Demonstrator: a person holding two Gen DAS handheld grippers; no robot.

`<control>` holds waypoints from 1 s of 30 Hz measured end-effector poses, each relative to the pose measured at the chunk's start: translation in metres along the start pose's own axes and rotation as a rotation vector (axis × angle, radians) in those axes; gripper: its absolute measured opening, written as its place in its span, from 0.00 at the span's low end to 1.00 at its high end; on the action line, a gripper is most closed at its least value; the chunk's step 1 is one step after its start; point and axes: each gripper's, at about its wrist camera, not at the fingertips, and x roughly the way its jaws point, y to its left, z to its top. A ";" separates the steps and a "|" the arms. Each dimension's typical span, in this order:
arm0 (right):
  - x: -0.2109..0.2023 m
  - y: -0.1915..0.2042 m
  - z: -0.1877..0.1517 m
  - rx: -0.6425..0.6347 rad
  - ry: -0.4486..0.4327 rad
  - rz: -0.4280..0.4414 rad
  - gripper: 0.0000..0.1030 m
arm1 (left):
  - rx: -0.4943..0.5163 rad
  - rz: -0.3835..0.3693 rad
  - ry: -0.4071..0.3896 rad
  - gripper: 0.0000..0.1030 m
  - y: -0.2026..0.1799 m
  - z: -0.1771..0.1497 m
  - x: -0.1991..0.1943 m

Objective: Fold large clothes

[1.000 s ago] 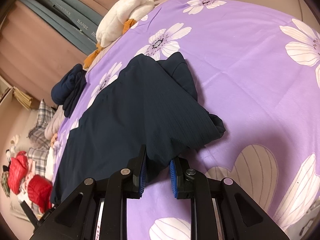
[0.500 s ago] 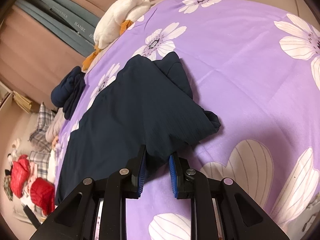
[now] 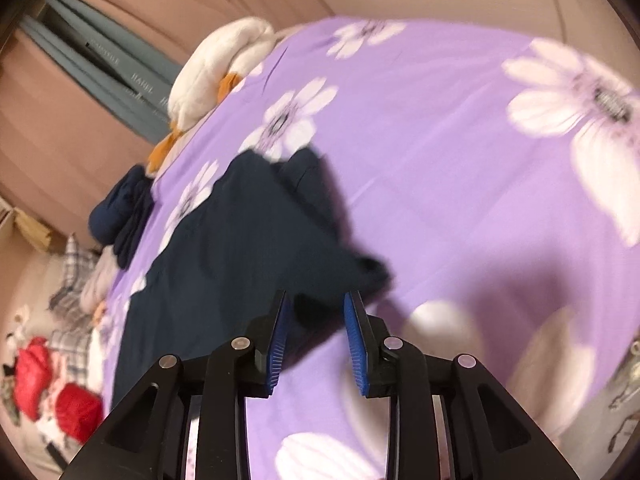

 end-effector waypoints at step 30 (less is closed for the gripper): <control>0.060 0.103 -0.045 -0.582 0.038 -0.154 0.72 | 0.210 -0.088 0.097 1.00 -0.115 0.012 0.074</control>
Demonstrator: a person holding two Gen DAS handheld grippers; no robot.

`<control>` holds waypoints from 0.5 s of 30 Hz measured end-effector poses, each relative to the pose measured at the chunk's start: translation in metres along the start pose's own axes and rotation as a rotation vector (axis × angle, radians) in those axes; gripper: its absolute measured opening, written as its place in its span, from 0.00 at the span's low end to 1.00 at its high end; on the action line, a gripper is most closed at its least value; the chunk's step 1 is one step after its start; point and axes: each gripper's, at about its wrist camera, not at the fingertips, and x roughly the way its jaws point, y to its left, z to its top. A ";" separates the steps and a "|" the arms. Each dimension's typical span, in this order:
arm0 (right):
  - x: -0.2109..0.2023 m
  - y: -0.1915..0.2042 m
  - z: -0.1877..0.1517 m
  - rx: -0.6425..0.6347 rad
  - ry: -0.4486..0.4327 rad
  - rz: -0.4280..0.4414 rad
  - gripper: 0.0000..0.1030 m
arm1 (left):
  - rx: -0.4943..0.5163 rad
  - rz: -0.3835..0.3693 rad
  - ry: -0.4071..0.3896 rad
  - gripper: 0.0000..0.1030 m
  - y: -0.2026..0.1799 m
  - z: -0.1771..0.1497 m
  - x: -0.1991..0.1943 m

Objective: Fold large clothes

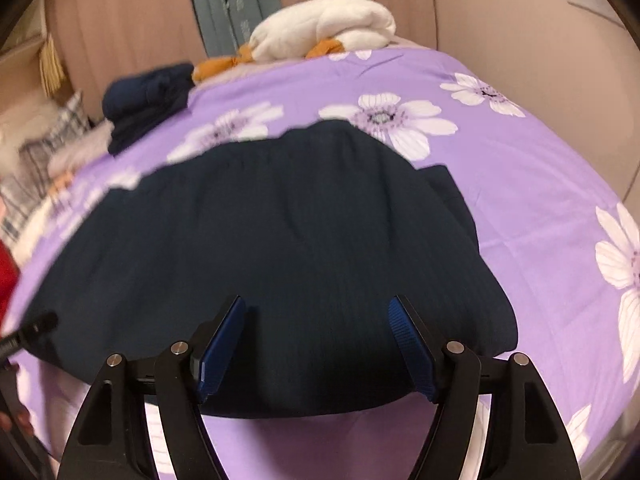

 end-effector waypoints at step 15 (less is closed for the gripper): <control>-0.006 -0.001 0.000 0.016 0.040 0.021 0.76 | 0.009 0.044 0.063 1.00 -0.004 -0.008 -0.003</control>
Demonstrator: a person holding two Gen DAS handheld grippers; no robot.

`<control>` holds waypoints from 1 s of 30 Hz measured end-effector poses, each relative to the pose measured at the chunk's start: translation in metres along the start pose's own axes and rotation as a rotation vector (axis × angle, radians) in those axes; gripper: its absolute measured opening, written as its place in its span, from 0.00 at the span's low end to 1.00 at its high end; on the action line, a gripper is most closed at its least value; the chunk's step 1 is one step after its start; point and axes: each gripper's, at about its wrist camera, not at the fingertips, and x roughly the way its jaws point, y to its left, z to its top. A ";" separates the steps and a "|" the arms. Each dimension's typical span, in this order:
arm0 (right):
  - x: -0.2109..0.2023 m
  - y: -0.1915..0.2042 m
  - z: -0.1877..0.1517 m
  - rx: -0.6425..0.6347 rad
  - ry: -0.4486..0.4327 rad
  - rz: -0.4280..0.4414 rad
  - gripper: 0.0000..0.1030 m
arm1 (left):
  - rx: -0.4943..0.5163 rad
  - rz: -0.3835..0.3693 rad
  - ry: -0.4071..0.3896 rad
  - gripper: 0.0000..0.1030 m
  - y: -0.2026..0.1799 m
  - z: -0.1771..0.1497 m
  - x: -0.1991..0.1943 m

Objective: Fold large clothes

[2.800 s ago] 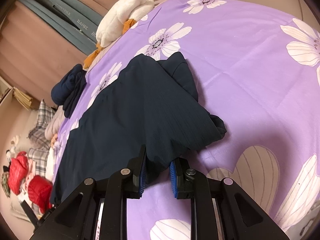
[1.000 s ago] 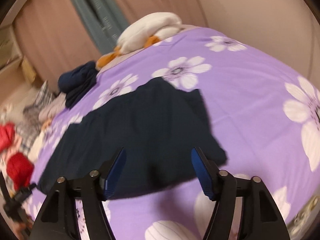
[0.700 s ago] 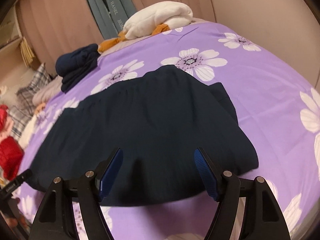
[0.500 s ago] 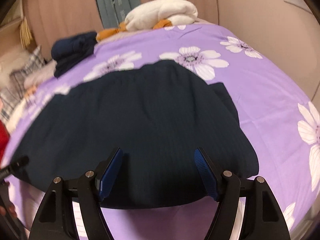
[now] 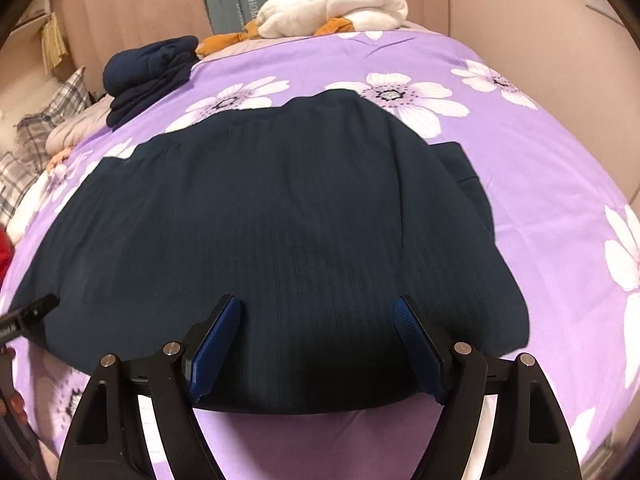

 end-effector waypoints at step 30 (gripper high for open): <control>0.001 -0.016 -0.013 0.001 -0.008 -0.068 0.90 | 0.024 0.040 0.005 1.00 -0.002 -0.010 -0.009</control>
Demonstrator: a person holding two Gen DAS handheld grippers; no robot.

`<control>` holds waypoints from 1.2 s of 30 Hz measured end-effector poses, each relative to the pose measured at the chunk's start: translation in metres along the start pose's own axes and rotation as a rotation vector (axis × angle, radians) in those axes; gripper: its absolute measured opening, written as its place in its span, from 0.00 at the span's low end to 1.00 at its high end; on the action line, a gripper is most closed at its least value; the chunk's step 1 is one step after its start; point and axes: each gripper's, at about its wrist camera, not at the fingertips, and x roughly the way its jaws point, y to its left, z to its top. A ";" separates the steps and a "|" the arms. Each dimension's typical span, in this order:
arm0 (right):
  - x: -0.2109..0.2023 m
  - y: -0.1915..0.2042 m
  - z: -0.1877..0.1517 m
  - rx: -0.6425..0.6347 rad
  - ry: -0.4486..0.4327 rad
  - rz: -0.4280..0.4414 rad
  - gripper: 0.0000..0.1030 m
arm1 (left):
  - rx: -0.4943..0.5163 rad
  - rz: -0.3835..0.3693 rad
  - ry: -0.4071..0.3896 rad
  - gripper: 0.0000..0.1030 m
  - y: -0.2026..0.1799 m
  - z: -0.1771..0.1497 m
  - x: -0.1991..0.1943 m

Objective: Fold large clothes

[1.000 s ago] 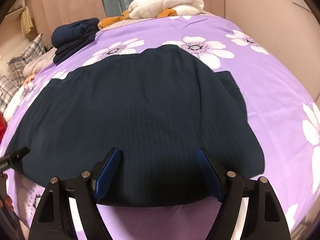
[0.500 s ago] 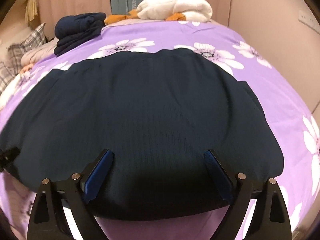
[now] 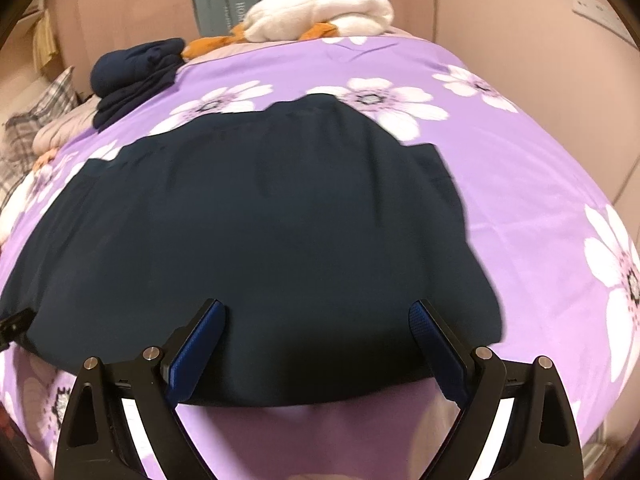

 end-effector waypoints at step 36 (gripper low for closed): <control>0.062 0.117 0.062 -0.178 0.147 0.143 0.89 | 0.152 0.017 0.093 1.00 -0.059 0.071 0.062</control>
